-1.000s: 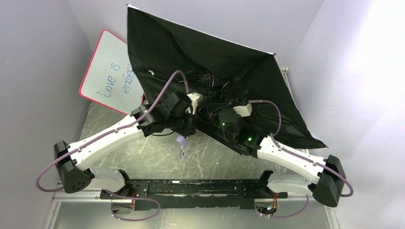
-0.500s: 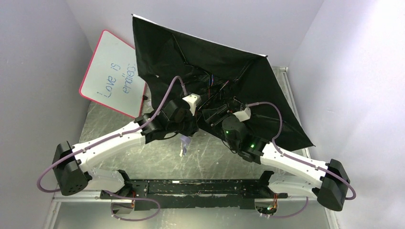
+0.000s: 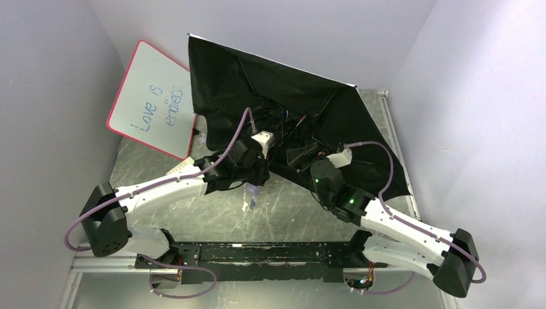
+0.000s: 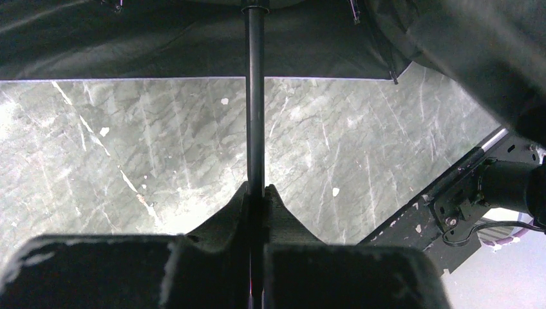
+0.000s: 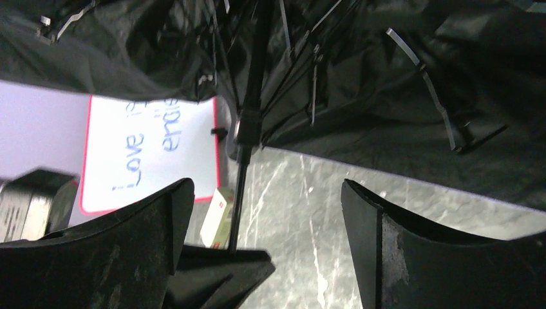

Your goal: Put away the umbrella

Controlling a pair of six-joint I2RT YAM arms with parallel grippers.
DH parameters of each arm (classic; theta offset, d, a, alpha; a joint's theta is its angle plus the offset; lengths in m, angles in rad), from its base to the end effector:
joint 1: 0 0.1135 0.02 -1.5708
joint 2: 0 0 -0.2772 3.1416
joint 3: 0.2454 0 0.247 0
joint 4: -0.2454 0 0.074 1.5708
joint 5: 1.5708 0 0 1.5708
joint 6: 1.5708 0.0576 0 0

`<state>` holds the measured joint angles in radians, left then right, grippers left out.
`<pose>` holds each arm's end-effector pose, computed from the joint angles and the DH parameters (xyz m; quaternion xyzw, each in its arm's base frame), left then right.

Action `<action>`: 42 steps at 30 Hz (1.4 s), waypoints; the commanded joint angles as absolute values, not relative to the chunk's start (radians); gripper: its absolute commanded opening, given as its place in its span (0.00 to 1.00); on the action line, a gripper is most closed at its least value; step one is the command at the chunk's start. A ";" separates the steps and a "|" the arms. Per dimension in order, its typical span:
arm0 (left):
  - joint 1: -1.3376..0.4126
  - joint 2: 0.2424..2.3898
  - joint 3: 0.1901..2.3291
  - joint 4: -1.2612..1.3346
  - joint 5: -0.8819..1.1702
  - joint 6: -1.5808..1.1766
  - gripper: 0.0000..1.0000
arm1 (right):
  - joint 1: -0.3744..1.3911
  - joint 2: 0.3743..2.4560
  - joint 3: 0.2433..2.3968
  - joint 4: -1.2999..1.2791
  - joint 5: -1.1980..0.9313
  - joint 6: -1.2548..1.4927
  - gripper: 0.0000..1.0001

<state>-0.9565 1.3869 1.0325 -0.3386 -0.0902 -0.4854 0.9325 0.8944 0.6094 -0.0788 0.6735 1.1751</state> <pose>0.1863 -0.2552 0.2752 0.1924 0.8838 -0.2496 0.3458 0.1507 0.1428 0.2775 0.2802 0.7487 0.3312 0.5013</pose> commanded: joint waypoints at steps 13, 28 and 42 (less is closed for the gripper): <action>-0.951 1.408 0.999 -0.218 -0.054 -0.465 0.05 | 0.644 1.110 0.634 0.221 0.303 1.150 0.98; -0.952 1.484 0.971 -0.173 -0.016 -0.459 0.05 | 0.617 1.255 0.632 0.236 0.372 1.150 0.78; -0.938 1.607 0.950 -0.085 -0.009 -0.489 0.05 | 0.603 1.351 0.535 0.384 0.281 1.039 0.54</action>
<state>-0.9497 1.5635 0.9615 -0.1833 -0.0475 -0.4866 0.6075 1.3479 0.5697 0.3305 0.3210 1.1023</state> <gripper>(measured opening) 0.086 0.512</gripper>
